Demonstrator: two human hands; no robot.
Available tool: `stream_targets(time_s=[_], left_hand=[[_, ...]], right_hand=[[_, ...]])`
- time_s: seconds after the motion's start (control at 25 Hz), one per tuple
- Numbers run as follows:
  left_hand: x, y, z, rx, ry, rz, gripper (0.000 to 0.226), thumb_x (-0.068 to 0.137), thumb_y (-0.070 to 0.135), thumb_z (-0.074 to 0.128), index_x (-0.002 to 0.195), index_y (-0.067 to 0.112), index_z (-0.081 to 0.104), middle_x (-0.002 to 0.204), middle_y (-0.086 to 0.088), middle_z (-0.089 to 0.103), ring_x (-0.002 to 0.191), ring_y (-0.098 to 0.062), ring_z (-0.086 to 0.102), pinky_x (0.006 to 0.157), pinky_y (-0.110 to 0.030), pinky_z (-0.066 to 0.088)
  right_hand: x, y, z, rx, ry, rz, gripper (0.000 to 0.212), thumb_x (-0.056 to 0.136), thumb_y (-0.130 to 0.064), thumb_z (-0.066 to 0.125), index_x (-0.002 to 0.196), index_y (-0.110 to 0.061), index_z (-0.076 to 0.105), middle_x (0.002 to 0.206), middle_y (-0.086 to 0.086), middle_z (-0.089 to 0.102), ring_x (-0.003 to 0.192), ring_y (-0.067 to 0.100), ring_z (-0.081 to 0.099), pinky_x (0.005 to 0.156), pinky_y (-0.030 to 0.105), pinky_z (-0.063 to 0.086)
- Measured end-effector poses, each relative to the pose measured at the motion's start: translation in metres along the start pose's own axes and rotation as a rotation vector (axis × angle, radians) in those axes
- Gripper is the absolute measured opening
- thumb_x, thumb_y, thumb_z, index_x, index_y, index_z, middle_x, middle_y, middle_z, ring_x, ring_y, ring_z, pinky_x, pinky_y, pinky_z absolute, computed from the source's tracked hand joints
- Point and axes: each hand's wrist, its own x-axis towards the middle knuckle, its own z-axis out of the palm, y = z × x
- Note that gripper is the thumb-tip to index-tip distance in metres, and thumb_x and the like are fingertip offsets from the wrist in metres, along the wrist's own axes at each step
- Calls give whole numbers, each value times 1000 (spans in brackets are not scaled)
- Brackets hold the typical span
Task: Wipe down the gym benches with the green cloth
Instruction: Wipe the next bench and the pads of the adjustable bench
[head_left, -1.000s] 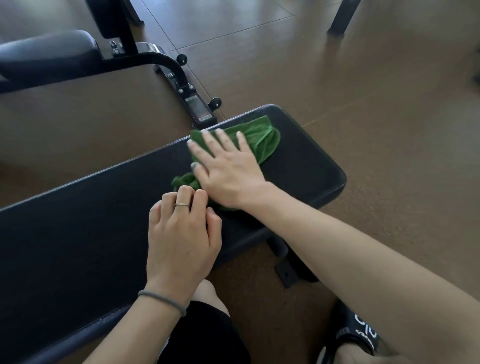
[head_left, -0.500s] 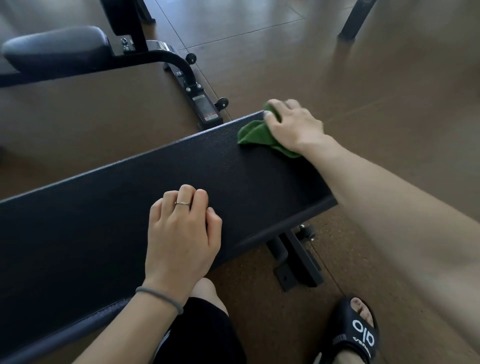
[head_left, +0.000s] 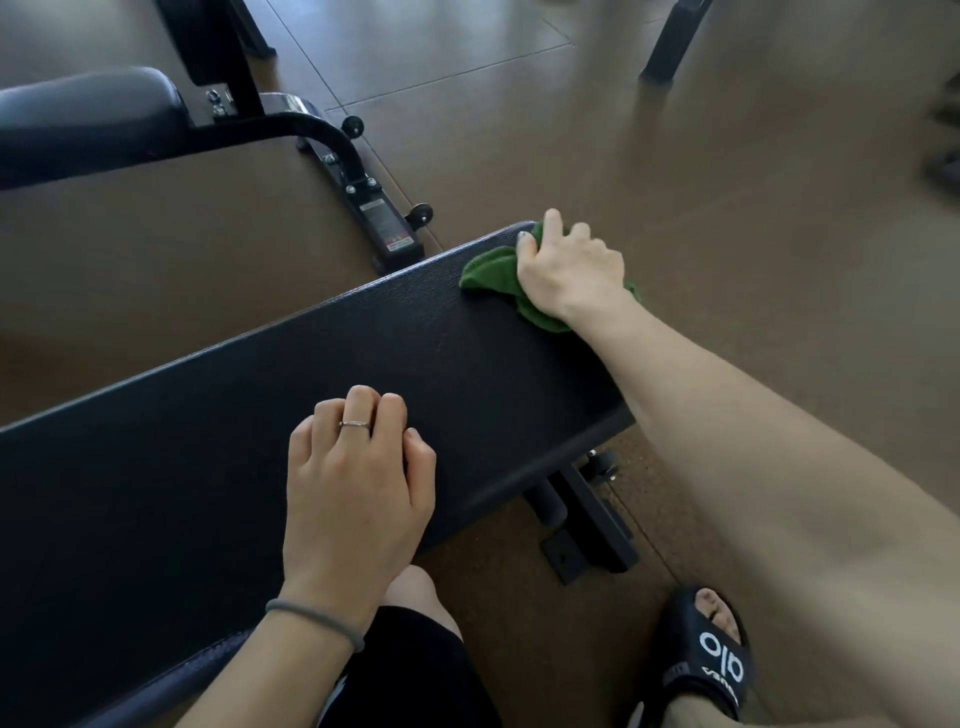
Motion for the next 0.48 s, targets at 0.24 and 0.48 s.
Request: stream_targets(time_s=[0.24, 0.48], left_hand=[[1, -2, 0, 2, -1, 4, 26, 99, 29, 36, 99, 14, 58, 102, -6, 56, 94, -26, 52, 85, -46, 47], [1, -3, 0, -21, 3, 15, 33, 99, 32, 33, 101, 13, 60, 104, -9, 59, 94, -29, 55, 84, -47, 48]], right_hand=[[-126, 36, 22, -129, 118, -171, 61, 106, -56, 15, 164, -37, 16, 172, 11, 14, 158, 31, 9, 125, 57, 6], [-83, 61, 0, 64, 67, 6, 57, 104, -60, 24, 160, -47, 23, 160, 5, 38, 143, 33, 39, 111, 53, 34]])
